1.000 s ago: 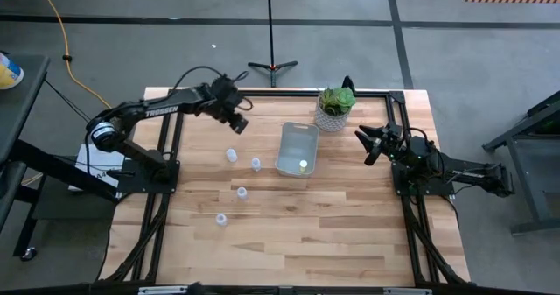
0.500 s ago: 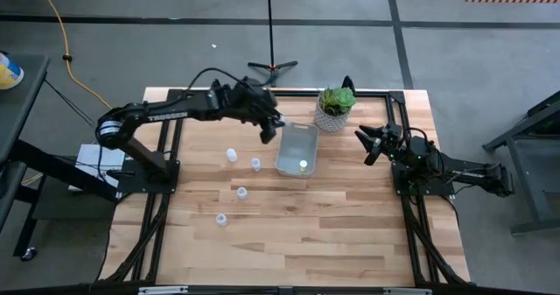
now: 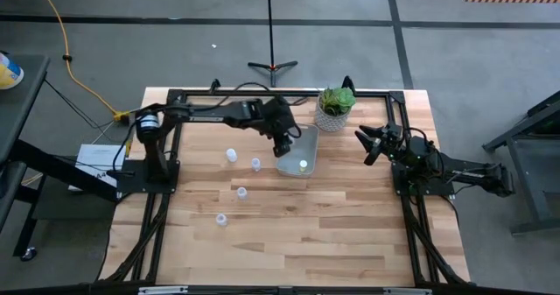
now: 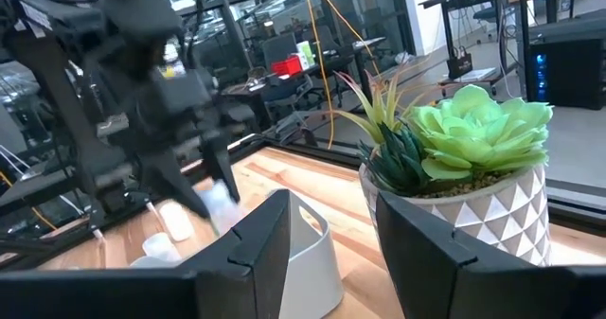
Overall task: Pick and place pill bottles into a basket
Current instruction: Put the transparent pill bottle into the white bin
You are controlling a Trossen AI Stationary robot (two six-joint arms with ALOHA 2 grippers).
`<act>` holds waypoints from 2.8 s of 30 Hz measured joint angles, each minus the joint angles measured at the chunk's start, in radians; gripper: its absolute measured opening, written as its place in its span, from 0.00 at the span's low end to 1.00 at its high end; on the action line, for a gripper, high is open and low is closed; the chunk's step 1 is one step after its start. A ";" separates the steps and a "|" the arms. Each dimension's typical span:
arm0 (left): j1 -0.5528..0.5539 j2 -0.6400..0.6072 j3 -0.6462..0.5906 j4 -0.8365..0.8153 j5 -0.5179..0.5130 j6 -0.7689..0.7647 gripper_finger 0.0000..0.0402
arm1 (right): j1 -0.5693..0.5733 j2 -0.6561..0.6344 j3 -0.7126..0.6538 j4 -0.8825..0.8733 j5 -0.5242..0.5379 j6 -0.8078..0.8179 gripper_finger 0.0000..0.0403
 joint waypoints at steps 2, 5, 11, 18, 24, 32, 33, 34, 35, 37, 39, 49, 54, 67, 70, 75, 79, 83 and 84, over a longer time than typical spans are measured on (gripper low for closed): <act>0.000 0.025 0.001 0.012 0.002 0.001 0.46 | 0.000 0.004 0.000 0.000 0.000 0.000 0.37; 0.000 0.049 0.001 0.009 0.003 0.010 0.45 | 0.000 0.009 0.000 0.000 0.000 0.000 0.37; 0.000 0.068 0.001 0.001 -0.012 0.036 0.48 | 0.000 0.010 0.000 0.000 0.000 0.000 0.37; 0.001 0.070 0.000 -0.006 -0.017 0.061 0.49 | 0.000 0.010 0.000 0.000 -0.001 0.000 0.37; 0.001 0.070 0.000 -0.006 -0.018 0.062 0.53 | 0.000 0.010 0.000 0.000 0.000 0.000 0.37; 0.001 0.070 0.000 -0.006 -0.044 0.062 0.62 | 0.000 0.010 0.000 0.000 -0.001 0.000 0.37; 0.001 0.068 0.000 -0.006 -0.053 0.062 0.63 | 0.000 0.010 0.000 0.000 -0.001 0.000 0.37; 0.001 0.062 0.000 -0.013 -0.063 0.062 0.64 | 0.000 0.010 0.000 0.000 -0.001 0.000 0.37; 0.001 0.055 -0.001 -0.019 -0.071 0.062 0.65 | 0.000 0.010 0.000 0.000 -0.001 0.000 0.37; 0.001 0.034 0.011 -0.038 -0.074 0.062 0.66 | 0.000 0.010 0.000 0.000 -0.001 0.000 0.37; 0.001 0.017 0.043 -0.088 -0.074 0.062 0.67 | 0.000 0.009 0.000 0.000 -0.001 0.000 0.37; 0.001 -0.055 0.147 -0.469 -0.073 0.061 0.64 | 0.000 0.010 0.000 0.000 -0.001 0.003 0.37; 0.001 -0.059 0.140 -0.759 -0.069 0.010 0.63 | 0.000 0.011 0.000 0.000 -0.001 0.003 0.37; 0.001 -0.063 -0.123 -0.809 -0.124 -0.111 0.62 | 0.000 0.011 0.000 0.000 -0.002 0.006 0.37; 0.001 -0.055 -0.174 -0.756 -0.139 -0.126 0.62 | 0.000 0.011 0.000 0.000 -0.002 0.007 0.37; 0.001 -0.057 -0.219 -0.698 -0.126 -0.132 0.62 | 0.000 0.014 0.000 0.000 -0.003 0.007 0.37; 0.001 -0.058 -0.218 -0.706 -0.126 -0.132 0.62 | 0.000 0.015 0.000 0.000 -0.004 0.007 0.37; 0.001 -0.058 -0.177 -0.756 -0.126 -0.075 0.62 | 0.000 0.015 0.000 0.000 -0.004 0.007 0.37; -0.003 -0.062 -0.169 -0.764 -0.126 -0.042 0.62 | 0.000 0.015 0.000 0.000 -0.004 0.007 0.37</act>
